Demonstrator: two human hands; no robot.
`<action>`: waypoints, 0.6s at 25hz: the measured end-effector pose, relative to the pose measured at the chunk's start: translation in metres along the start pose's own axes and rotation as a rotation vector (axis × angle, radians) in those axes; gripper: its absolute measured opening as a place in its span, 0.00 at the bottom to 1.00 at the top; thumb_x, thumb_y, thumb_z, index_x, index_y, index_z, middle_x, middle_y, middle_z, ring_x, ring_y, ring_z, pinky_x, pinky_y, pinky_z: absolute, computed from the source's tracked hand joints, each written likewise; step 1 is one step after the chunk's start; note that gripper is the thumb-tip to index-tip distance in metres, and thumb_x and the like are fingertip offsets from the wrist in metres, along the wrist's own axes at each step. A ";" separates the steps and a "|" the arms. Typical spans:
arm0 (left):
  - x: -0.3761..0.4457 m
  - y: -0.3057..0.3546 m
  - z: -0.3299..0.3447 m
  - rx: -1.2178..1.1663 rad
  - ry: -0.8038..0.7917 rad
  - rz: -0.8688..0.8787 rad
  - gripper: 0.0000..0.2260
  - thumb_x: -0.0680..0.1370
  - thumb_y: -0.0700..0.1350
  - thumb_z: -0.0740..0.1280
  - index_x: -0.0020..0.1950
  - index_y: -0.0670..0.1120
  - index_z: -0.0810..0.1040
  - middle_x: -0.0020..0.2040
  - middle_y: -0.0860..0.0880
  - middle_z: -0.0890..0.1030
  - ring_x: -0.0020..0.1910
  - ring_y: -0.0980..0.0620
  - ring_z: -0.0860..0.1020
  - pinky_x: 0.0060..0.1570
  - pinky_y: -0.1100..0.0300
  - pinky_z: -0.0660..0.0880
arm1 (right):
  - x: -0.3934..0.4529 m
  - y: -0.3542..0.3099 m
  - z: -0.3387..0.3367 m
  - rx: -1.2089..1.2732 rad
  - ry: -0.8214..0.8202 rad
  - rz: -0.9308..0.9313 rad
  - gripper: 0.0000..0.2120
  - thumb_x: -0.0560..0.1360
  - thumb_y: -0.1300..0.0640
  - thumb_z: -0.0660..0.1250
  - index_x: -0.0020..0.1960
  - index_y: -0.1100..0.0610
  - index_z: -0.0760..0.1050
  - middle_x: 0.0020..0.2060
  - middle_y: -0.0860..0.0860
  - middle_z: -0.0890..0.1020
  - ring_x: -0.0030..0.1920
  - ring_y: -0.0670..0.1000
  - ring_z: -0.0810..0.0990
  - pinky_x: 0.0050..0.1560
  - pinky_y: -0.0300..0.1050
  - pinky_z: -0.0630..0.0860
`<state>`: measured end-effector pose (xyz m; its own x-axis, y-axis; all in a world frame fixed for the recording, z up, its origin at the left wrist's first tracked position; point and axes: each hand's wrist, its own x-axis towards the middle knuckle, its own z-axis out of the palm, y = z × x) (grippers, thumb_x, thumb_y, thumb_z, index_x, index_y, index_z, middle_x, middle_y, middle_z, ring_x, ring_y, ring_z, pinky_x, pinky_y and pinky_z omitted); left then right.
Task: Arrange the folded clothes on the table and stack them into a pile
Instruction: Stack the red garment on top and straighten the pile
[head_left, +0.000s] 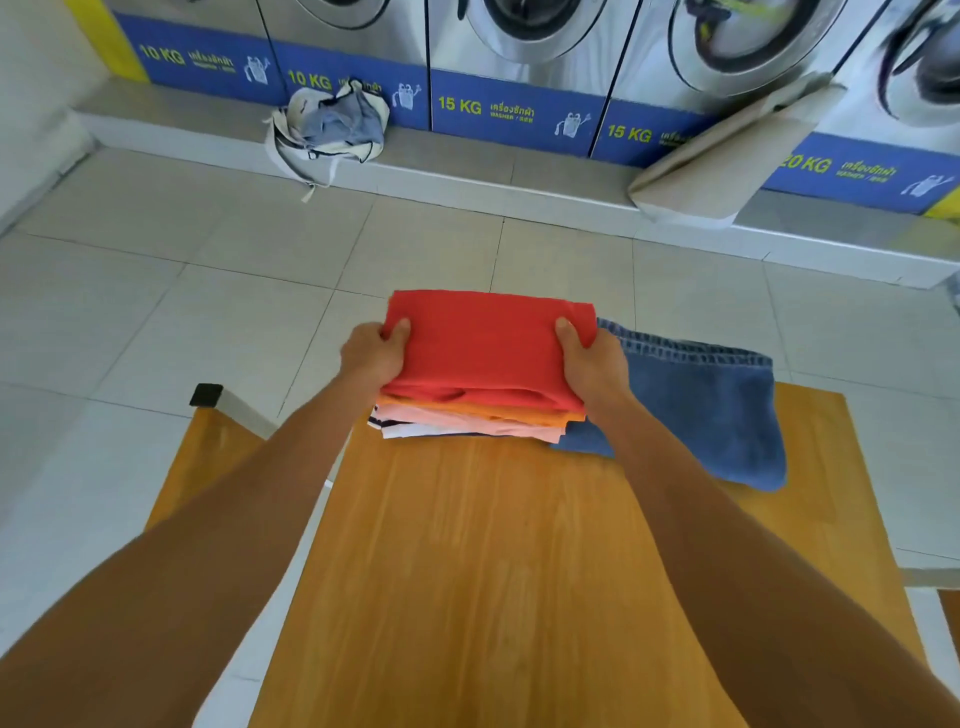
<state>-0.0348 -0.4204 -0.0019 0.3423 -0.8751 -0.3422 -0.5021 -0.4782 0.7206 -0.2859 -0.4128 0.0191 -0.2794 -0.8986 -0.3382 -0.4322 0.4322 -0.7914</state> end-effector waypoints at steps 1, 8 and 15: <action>0.001 -0.008 0.006 0.056 0.015 0.013 0.23 0.80 0.59 0.58 0.53 0.39 0.79 0.49 0.41 0.81 0.52 0.39 0.79 0.49 0.50 0.75 | 0.005 0.002 0.000 -0.026 -0.011 0.001 0.25 0.80 0.40 0.60 0.63 0.60 0.74 0.55 0.56 0.82 0.53 0.57 0.80 0.49 0.50 0.76; 0.010 -0.012 -0.005 -0.053 0.122 0.064 0.21 0.80 0.61 0.55 0.38 0.46 0.71 0.35 0.49 0.74 0.36 0.49 0.74 0.32 0.58 0.66 | 0.010 0.005 0.003 -0.067 0.076 -0.110 0.22 0.78 0.38 0.63 0.58 0.57 0.74 0.46 0.48 0.79 0.43 0.49 0.77 0.37 0.41 0.70; -0.010 0.009 -0.006 0.128 0.398 0.163 0.13 0.81 0.49 0.58 0.58 0.42 0.75 0.56 0.43 0.78 0.56 0.43 0.77 0.53 0.49 0.71 | -0.003 -0.015 -0.002 -0.270 0.314 -0.275 0.21 0.80 0.44 0.60 0.67 0.56 0.69 0.62 0.54 0.76 0.62 0.57 0.76 0.54 0.55 0.75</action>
<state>-0.0386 -0.4154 0.0116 0.5171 -0.8547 0.0461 -0.6604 -0.3641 0.6567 -0.2803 -0.4167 0.0334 -0.3505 -0.9342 0.0671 -0.7215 0.2236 -0.6553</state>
